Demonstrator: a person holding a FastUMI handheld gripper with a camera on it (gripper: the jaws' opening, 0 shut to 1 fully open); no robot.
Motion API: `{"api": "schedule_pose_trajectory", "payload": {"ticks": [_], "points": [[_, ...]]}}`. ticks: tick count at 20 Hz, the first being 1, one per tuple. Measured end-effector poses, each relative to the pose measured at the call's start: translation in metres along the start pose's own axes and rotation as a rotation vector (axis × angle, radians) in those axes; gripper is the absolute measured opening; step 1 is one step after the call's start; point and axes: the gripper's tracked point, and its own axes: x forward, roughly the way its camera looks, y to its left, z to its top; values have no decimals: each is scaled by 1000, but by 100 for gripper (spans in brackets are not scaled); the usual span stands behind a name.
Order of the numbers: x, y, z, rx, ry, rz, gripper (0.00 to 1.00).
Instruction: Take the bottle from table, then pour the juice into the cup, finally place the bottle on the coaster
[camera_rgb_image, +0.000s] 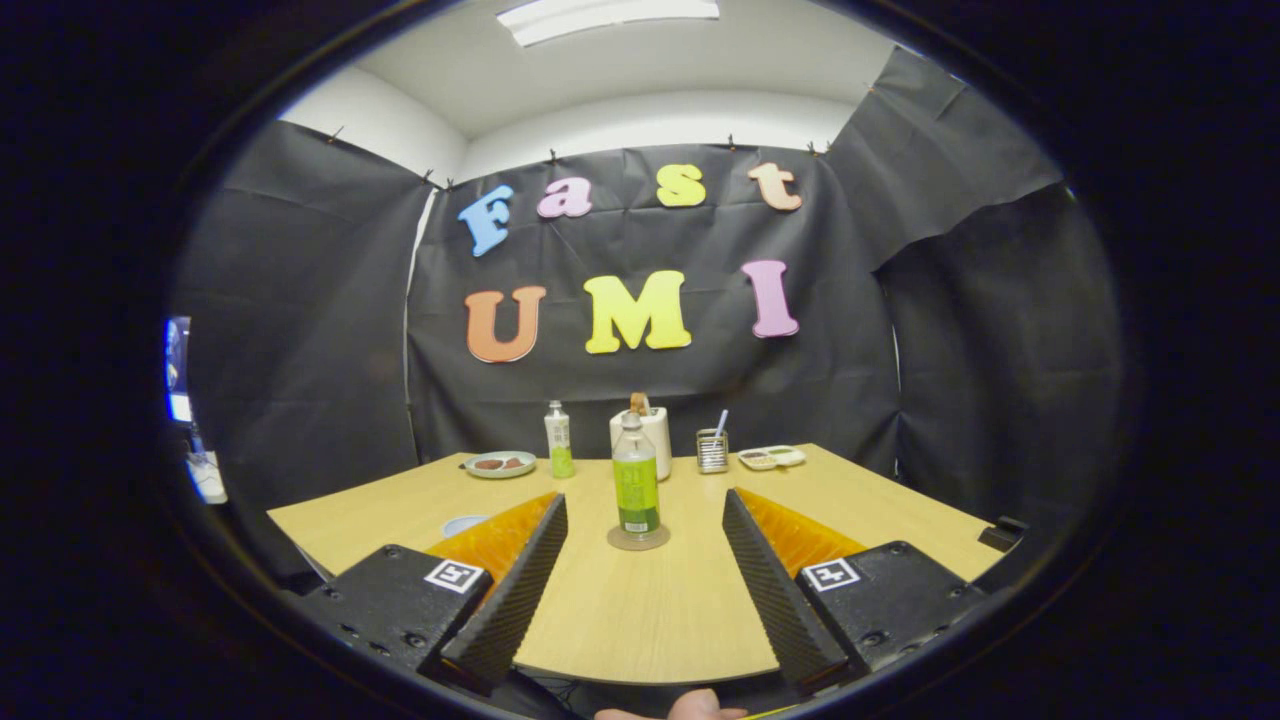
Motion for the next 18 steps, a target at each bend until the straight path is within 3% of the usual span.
{"api": "schedule_pose_trajectory", "payload": {"ticks": [7, 18], "points": [[-3, 17, -9, -68, -22, 5, 100], [-6, 13, -9, -33, -25, 2, 100]]}}
